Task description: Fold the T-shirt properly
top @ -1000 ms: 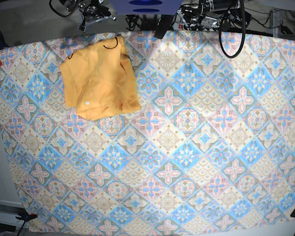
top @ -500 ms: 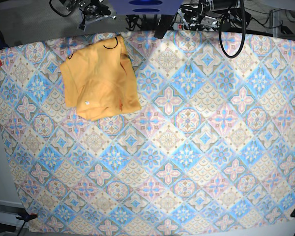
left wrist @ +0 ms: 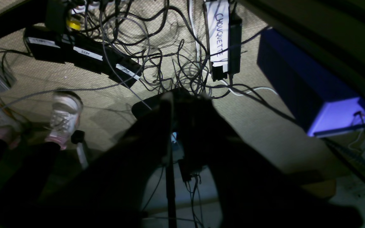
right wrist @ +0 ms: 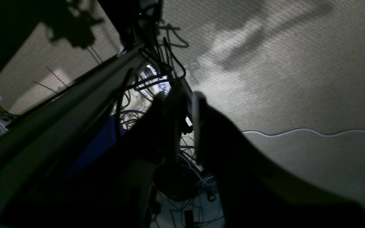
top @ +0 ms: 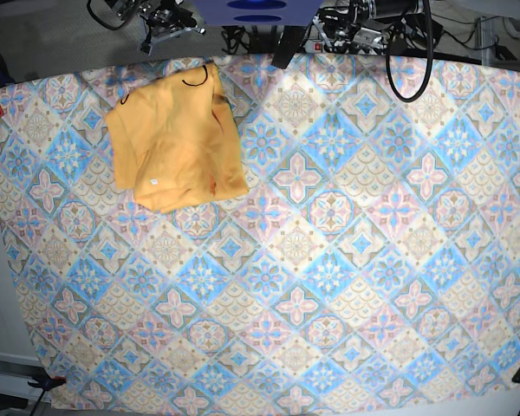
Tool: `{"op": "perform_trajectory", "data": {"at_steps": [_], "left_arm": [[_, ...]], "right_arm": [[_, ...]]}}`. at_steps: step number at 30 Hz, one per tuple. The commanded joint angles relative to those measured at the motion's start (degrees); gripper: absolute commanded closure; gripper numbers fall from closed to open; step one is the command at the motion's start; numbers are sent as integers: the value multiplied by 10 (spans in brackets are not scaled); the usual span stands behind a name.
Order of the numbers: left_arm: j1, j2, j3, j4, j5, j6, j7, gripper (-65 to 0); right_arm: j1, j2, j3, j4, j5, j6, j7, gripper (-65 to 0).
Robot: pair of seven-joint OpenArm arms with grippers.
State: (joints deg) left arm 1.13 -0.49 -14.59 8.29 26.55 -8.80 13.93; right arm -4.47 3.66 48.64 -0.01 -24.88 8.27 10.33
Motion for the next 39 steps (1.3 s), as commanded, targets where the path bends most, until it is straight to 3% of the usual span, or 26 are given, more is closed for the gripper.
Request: {"op": "perform_trajectory", "data": {"at_steps": [1, 15, 27, 39], "left_arm": [[-1, 1, 1, 0, -2, -1, 3, -82], [-2, 2, 1, 0, -2, -1, 3, -82], [-2, 2, 1, 0, -2, -1, 3, -82], [-2, 2, 1, 0, -2, -1, 3, -82]], "right_arm": [[-1, 1, 0, 0, 1, 0, 4, -86], [34, 0, 1, 0, 2, 0, 4, -86], [97, -73, 1, 0, 2, 0, 4, -86], [85, -74, 3, 0, 2, 0, 4, -86]]}}
